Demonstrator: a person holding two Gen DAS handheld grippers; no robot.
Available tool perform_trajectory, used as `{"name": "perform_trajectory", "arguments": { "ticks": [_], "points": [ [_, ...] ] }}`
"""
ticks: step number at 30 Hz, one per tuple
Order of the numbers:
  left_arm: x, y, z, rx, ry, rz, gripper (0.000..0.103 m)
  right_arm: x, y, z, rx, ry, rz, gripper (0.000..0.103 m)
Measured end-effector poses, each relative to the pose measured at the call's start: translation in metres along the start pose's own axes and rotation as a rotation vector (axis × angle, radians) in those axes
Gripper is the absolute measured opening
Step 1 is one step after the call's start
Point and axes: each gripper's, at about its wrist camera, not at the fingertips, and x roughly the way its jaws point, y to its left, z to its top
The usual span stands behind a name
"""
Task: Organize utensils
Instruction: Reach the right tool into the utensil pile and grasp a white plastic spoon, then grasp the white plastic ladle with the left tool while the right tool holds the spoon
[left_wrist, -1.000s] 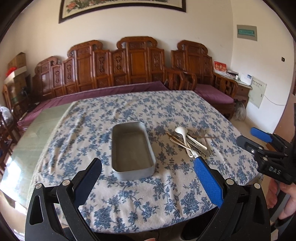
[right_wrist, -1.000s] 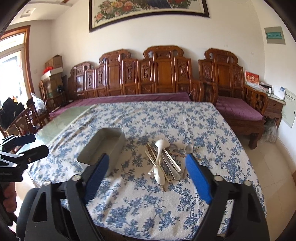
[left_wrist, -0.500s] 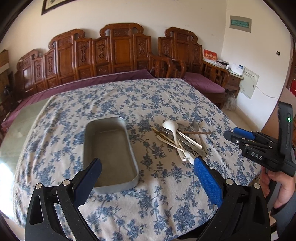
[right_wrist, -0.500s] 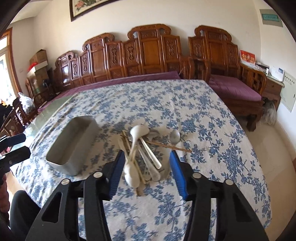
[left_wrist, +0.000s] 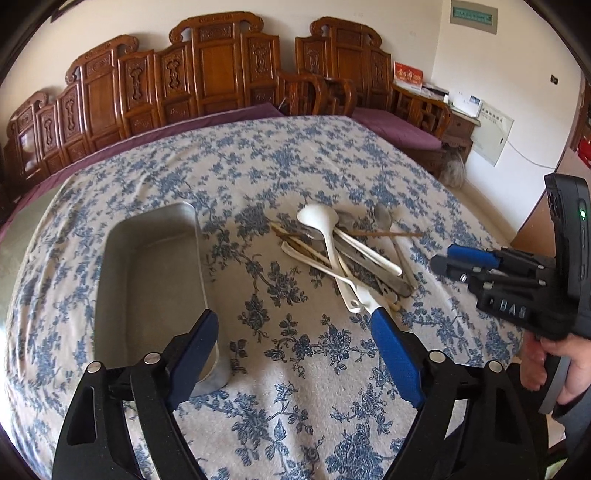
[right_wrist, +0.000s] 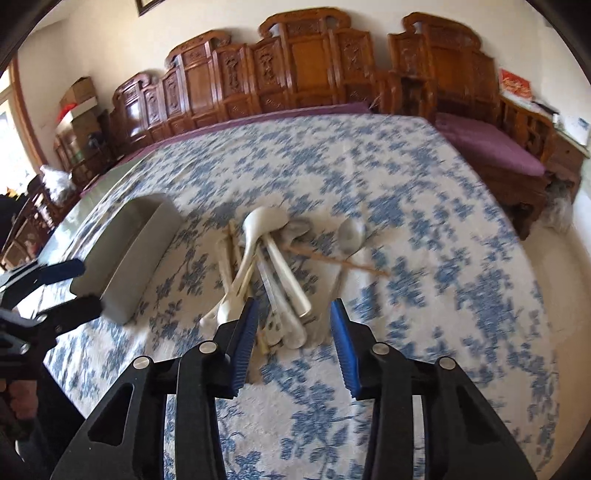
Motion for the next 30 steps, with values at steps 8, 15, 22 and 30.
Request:
{"name": "perform_trajectory", "arguments": {
  "ticks": [8,15,22,30],
  "points": [
    [0.016,0.003,-0.007,-0.007,0.028,0.004,0.069,0.033,0.034,-0.017,-0.125,0.056,0.091,0.042],
    [0.010,0.013,-0.007,-0.026,0.021,0.009,0.069,0.058,0.057,-0.025,-0.226,0.096,0.020,0.040],
    [0.006,0.014,-0.006,-0.027,0.015,0.009,0.069,0.049,0.049,-0.016,-0.215,0.061,0.000,0.016],
    [0.013,0.006,-0.006,-0.012,0.029,0.007,0.069,0.052,0.028,-0.009,-0.161,0.072,-0.022,0.004]
  ]
}}
